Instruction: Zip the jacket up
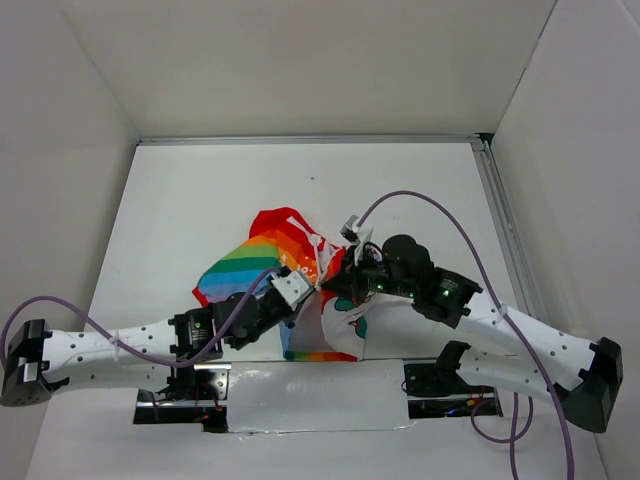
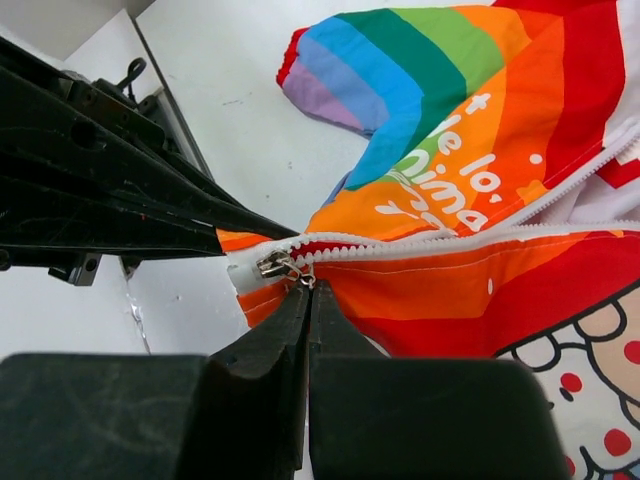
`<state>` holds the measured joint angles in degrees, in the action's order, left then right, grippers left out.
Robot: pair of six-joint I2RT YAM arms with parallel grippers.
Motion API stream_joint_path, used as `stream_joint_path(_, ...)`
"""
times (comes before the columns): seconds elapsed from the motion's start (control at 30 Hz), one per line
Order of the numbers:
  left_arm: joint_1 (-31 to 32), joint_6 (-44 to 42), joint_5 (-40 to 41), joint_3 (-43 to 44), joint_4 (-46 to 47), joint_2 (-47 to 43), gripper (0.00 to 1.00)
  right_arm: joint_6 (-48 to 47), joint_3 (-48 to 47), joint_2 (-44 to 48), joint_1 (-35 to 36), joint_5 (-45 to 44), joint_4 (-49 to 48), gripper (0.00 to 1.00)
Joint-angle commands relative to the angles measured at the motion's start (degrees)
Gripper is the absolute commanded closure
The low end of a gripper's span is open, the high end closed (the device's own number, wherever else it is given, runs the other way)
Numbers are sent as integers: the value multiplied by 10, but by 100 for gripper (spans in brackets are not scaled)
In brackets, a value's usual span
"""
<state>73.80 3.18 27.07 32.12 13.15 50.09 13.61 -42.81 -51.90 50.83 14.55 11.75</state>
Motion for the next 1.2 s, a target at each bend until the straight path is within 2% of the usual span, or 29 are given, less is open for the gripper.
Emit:
stream_joint_path(0.0,2,1,-7,-1,30,-19,100,2,-36,-7,-7,-101,61,100)
stream_joint_path(0.1,1,-3,-38,0,23,-21,100,3,-50,-22,-6,-126,72,100)
stream_joint_path(0.33,2,-25,-41,26,7,10,100,-17,-112,-62,25,-293,166,100)
stream_joint_path(0.47,2,-25,-19,28,23,28,100,-52,-114,-44,33,-171,152,100)
stream_joint_path(0.5,2,-25,-17,29,21,31,100,-56,-112,-41,36,-167,148,100)
stream_joint_path(0.63,1,-22,-29,30,7,26,100,-58,-112,-53,45,-233,164,100)
stream_joint_path(0.67,2,-22,-33,27,7,22,100,-53,-114,-71,45,-280,170,100)
stream_joint_path(0.83,1,-25,-50,25,18,-2,100,-39,-98,-133,45,-382,131,100)
stream_joint_path(0.87,2,-50,-54,25,21,-4,100,-21,-100,-156,45,-429,121,100)
stream_joint_path(0.97,1,-57,-66,20,29,-15,100,-5,-100,-209,36,-471,105,100)
stream_joint_path(1.03,1,-60,-76,16,29,-22,100,-3,-96,-240,31,-467,96,100)
stream_joint_path(1.17,2,-58,-73,3,40,-44,100,-6,-71,-241,32,-438,64,100)
